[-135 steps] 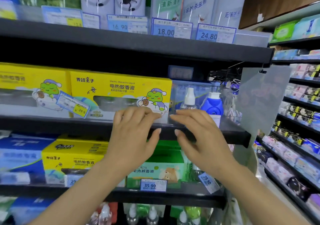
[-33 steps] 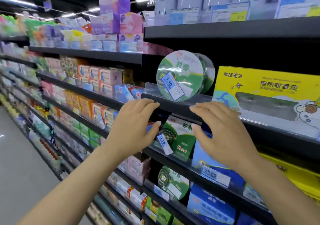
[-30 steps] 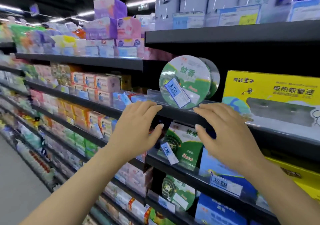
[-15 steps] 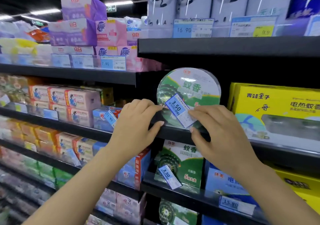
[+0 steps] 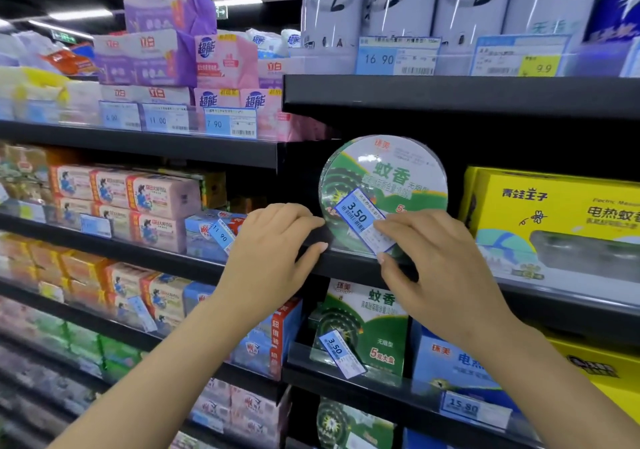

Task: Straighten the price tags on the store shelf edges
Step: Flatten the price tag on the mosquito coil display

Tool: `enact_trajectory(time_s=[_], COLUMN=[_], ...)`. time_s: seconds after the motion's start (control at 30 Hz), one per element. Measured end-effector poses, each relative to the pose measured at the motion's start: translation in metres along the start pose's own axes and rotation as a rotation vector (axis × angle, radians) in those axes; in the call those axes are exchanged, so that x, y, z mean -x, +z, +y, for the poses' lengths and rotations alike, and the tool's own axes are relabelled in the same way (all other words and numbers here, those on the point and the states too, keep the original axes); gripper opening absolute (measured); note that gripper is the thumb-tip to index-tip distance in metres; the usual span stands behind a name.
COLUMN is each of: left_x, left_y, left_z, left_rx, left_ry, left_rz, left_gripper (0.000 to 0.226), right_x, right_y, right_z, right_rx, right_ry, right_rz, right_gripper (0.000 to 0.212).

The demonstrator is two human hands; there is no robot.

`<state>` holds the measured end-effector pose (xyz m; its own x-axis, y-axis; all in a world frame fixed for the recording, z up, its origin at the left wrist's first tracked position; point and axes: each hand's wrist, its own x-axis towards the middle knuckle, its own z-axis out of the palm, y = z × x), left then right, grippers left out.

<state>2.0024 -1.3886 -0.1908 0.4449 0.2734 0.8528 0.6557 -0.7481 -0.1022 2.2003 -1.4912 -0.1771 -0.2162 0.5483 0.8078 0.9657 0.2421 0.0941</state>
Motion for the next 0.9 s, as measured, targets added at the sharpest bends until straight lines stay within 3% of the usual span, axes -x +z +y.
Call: enact_trajectory(time_s=[0.57,0.9], left_x=[0.004,-0.005], left_y=[0.005,0.004], left_z=[-0.021,-0.023], left_rx=[0.118,0.09], left_ry=[0.028,0.097], left_rz=[0.043,0.032], left_gripper=[0.031,0.044], right_x=[-0.007,-0.006], right_y=[0.014,0.011], right_z=[-0.03,-0.036], right_rx=[0.063,0.123], right_ry=[0.072,0.097], right_rz=[-0.048,-0.113], right_gripper=[0.04,0.042])
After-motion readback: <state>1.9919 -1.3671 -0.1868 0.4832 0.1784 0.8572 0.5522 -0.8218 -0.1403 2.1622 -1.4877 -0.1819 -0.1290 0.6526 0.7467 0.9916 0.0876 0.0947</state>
